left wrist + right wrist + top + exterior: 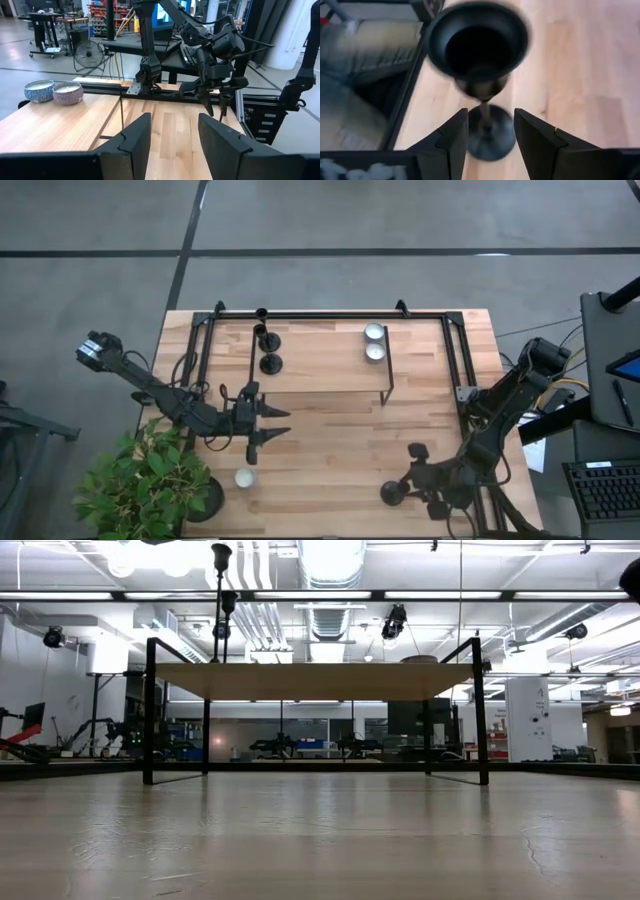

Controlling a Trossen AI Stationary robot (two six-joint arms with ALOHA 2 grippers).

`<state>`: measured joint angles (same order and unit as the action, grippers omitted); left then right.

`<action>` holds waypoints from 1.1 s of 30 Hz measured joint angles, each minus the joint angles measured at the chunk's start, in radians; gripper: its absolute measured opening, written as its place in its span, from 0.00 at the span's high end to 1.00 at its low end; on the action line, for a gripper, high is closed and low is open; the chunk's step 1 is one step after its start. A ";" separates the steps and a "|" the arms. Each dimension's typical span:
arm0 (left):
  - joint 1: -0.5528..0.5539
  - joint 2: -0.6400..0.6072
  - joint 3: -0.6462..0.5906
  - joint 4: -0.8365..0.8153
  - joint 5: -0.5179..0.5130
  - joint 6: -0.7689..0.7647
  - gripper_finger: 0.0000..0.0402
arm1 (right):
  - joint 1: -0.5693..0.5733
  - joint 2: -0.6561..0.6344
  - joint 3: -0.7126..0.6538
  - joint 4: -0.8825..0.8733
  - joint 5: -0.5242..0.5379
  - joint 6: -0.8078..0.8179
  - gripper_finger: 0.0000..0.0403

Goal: Pick & Place candle stick holders
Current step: Put the black holder on the shelf

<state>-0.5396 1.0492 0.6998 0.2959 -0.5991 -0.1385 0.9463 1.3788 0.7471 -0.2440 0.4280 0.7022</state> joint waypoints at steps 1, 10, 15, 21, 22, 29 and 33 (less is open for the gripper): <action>0.000 0.000 0.000 0.000 0.000 0.000 0.60 | 0.000 0.000 0.000 0.001 0.018 -0.003 0.62; 0.000 0.000 0.000 0.000 0.000 -0.003 0.60 | 0.000 -0.004 0.000 0.063 0.065 -0.072 0.69; 0.000 0.000 0.000 0.000 0.000 -0.005 0.60 | 0.000 -0.003 0.000 0.065 0.065 -0.078 0.75; 0.000 0.000 0.000 0.000 0.000 -0.014 0.60 | 0.000 -0.003 0.000 0.068 0.065 -0.100 0.85; 0.000 0.000 0.000 0.000 0.000 -0.014 0.60 | 0.000 -0.003 0.000 0.071 0.066 -0.108 0.87; 0.000 0.000 -0.001 0.000 0.024 -0.015 0.60 | -0.004 -0.003 0.000 0.126 0.071 -0.180 0.91; 0.001 0.000 -0.001 0.000 0.057 -0.027 0.60 | -0.016 -0.011 0.003 0.151 0.095 -0.222 0.90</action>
<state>-0.5388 1.0492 0.6987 0.2955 -0.5422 -0.1654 0.9302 1.3675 0.7497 -0.0933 0.5229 0.4805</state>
